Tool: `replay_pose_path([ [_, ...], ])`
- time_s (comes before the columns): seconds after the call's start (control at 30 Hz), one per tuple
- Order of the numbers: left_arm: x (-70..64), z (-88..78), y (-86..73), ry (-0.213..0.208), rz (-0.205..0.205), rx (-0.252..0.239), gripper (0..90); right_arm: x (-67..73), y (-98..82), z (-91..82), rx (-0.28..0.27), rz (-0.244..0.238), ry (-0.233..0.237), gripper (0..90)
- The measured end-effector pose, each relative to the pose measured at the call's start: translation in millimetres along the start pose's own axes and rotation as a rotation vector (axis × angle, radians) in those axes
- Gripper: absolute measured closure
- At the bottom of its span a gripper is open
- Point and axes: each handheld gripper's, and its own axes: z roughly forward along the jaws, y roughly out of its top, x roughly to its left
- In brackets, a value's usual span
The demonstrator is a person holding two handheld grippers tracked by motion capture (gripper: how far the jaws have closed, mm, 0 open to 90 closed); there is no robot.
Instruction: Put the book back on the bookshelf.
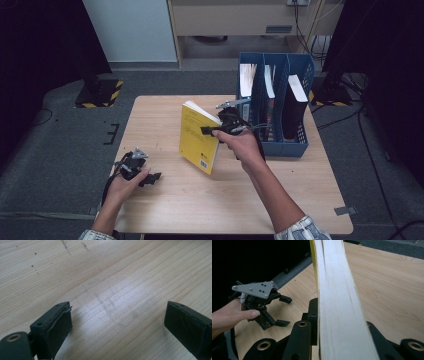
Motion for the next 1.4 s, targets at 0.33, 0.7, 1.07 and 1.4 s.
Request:
replay_pose_path([
  [0.33, 0.3, 0.6, -0.5, 0.008, -0.003, 0.004, 6.8, -2.3, -5.0, -12.9, -0.016, 0.006, -0.004, 75.2],
  [0.7, -0.2, 1.8, -1.0, 0.01, 0.0, 0.009, 6.3, -6.6, -6.7, -24.9, -0.038, 0.004, -0.014, 75.2],
  [1.07, -1.0, 2.2, -1.5, 0.014, 0.001, 0.012, 5.7, -9.1, -4.1, -35.2, -0.054, -0.002, -0.02, 75.2],
  [1.4, -0.9, 2.9, -2.6, 0.018, 0.0, 0.008, 3.5, -10.1, -3.1, -43.5, -0.064, -0.017, -0.028, 75.2],
])
